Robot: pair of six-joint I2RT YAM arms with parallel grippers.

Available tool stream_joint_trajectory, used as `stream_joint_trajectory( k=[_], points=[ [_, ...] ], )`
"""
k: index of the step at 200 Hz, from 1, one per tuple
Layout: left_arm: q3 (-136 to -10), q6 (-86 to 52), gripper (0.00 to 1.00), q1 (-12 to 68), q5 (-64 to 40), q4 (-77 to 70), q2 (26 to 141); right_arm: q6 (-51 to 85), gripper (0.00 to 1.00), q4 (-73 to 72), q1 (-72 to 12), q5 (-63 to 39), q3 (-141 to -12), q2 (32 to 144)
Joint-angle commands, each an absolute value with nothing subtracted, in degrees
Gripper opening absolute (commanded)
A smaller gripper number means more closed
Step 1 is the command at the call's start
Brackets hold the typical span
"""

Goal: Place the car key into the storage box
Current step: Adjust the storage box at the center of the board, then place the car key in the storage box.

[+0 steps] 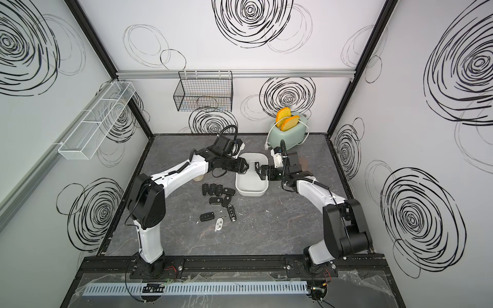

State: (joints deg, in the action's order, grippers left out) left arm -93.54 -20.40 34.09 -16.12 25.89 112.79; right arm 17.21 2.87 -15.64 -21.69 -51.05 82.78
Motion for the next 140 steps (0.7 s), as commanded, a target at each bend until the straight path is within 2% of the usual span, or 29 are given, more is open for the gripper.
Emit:
stream_joint_trajectory(
  k=[1,57,107,140],
  points=[
    [-98.07,-21.15,0.38,35.12,-13.1,26.45,115.85,18.5,0.99,3.44,-14.37,-19.22,-48.68,78.02],
    [-107.67,-24.18,0.37,38.42,-4.41,26.85,126.41,20.63,0.99,2.14,-12.57,-19.99,-44.33,70.5],
    [-118.02,-26.66,0.37,38.94,3.85,32.35,134.96,21.1,0.99,1.93,-12.55,-20.39,-42.15,68.05],
    [-119.83,-28.6,0.37,38.55,6.15,32.88,137.78,21.31,0.99,1.54,-12.57,-20.81,-41.36,67.54]
  ],
)
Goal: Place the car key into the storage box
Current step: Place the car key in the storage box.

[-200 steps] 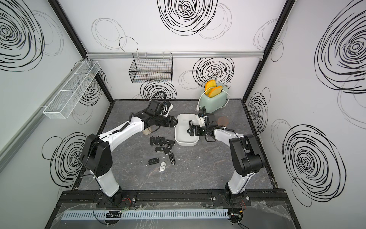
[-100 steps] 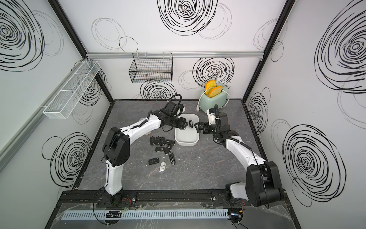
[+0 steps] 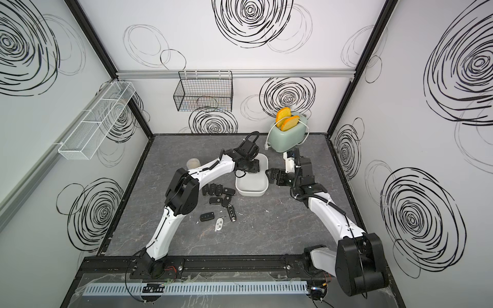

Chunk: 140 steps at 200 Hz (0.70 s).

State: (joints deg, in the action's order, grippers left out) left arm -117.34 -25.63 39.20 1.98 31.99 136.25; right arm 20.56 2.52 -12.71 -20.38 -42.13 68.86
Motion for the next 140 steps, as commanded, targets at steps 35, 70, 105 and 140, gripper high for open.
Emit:
stream_joint_trajectory(
  k=[35,70,105,140],
  points=[
    [-120.17,-30.33,0.38,37.55,6.16,32.34,139.51,21.14,0.99,1.15,-12.57,-21.09,-41.31,67.54],
    [-122.34,-29.33,0.39,37.52,7.13,33.79,141.39,21.01,0.99,-0.56,-12.57,-21.56,-40.39,67.56],
    [-122.34,-29.01,0.46,37.6,7.49,34.1,142.03,19.71,0.99,-0.78,-12.56,-21.75,-39.91,68.19],
    [-122.33,-29.26,0.56,37.53,6.75,34.1,142.0,19.1,0.99,0.26,-12.7,-22.24,-40.21,67.78]
  ],
)
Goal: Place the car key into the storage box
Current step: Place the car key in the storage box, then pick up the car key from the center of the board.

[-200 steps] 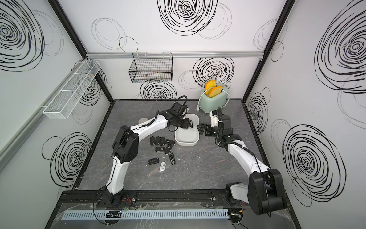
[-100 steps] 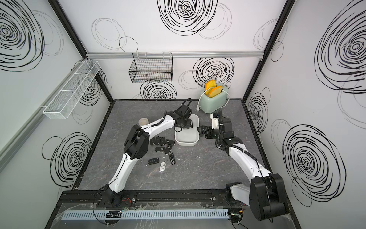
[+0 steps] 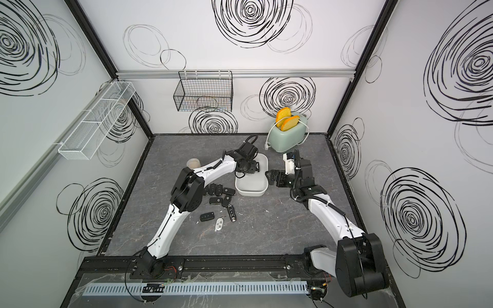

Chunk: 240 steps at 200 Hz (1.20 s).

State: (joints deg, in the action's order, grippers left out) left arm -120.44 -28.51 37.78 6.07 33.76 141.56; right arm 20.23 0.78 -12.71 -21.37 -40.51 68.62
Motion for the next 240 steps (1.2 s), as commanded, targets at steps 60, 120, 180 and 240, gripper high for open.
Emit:
stream_joint_trajectory(
  k=[60,120,180,240],
  points=[
    [-122.1,-29.6,0.65,38.66,2.73,33.05,135.82,18.63,0.99,2.39,-14.07,-22.25,-40.61,66.39],
    [-102.96,-28.76,0.72,37.5,-3.62,24.07,116.78,17.44,0.99,6.46,-22.43,-15.69,-41.79,65.36],
    [-73.19,-27.63,0.8,30.35,-10.29,18.11,93.0,17.89,0.99,9.52,-34.73,-10.75,-41.56,66.73],
    [-56.33,-26.94,0.98,24.76,-14.24,20.58,75.32,20.2,0.99,12.43,-47.93,-8.9,-43.47,73.78]
  ],
)
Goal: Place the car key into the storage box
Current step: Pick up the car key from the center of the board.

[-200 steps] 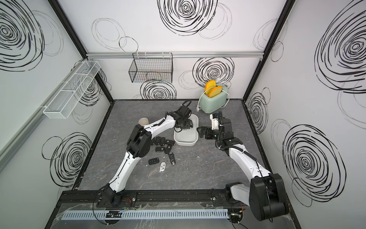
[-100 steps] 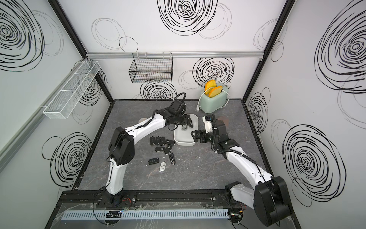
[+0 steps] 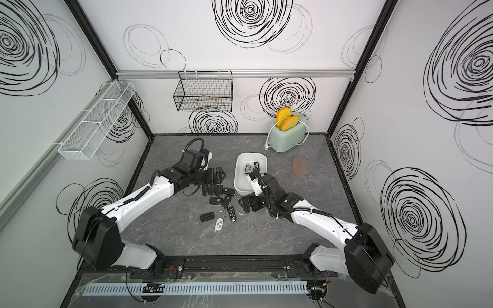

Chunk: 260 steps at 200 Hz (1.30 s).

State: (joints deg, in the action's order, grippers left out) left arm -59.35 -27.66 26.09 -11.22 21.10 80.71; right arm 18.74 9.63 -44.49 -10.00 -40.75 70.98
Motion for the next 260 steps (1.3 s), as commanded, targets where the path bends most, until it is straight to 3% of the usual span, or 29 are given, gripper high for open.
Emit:
stream_joint_trajectory(
  k=[1,71,121,188,260],
  points=[
    [-56.16,-26.87,0.98,24.69,-14.28,20.66,75.1,20.25,0.98,12.5,-48.05,-8.93,-43.53,73.98],
    [-43.51,-25.72,0.98,16.4,-16.09,22.75,64.22,23.48,0.93,15.9,-55.04,-3.68,-50.52,88.12],
    [-37.69,-28.18,0.98,15.82,-17.58,19.84,62.63,24.35,0.77,18.59,-55.8,-2.13,-56.08,95.61],
    [-35.6,-26.82,0.98,15.8,-15.47,19.25,62.39,24.61,0.65,21.01,-58.25,-0.15,-60.49,102.66],
    [-34.72,-26.78,0.98,15.77,-15.12,18.72,61.87,25.05,0.37,25.1,-59.18,2.36,-64.46,108.06]
  ],
)
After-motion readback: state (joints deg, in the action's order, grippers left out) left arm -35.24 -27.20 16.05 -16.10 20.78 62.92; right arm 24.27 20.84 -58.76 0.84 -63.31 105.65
